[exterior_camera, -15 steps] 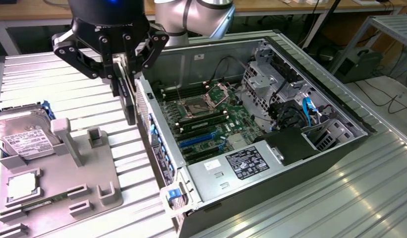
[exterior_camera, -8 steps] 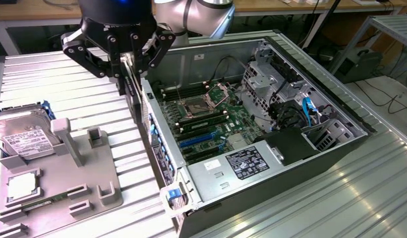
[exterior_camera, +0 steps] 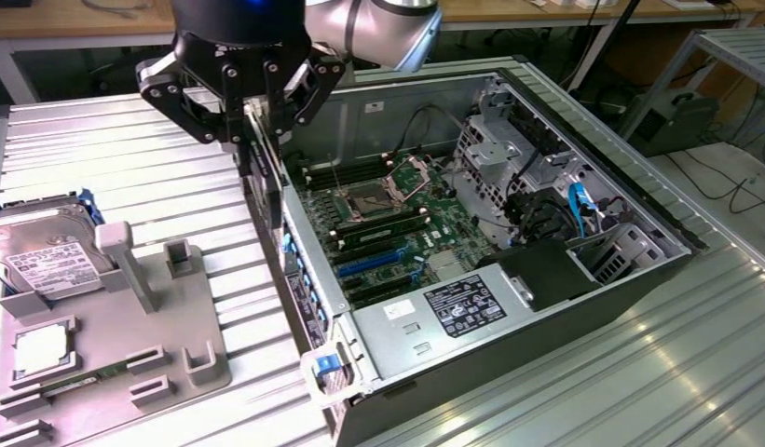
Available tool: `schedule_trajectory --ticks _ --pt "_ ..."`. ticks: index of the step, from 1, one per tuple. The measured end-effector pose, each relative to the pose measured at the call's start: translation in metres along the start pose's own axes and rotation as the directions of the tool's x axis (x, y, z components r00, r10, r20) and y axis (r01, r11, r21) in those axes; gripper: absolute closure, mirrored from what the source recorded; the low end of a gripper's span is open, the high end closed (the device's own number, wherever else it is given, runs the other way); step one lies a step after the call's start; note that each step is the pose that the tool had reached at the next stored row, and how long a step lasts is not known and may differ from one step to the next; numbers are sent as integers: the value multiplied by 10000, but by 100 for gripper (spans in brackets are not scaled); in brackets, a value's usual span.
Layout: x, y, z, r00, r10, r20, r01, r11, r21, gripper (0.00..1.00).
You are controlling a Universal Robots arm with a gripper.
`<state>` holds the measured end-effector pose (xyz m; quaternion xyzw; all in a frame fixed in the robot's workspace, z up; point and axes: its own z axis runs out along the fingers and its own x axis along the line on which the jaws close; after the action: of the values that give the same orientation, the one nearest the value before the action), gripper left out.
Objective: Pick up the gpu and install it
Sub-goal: 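Pick up the gpu and move the gpu toward the slot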
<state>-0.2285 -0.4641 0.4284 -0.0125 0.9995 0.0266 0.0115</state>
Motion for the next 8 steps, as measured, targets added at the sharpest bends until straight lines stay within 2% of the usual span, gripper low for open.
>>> schedule_trajectory --ticks 8 --pt "-103 -3 3 10000 0 1 0 10000 -1 72"
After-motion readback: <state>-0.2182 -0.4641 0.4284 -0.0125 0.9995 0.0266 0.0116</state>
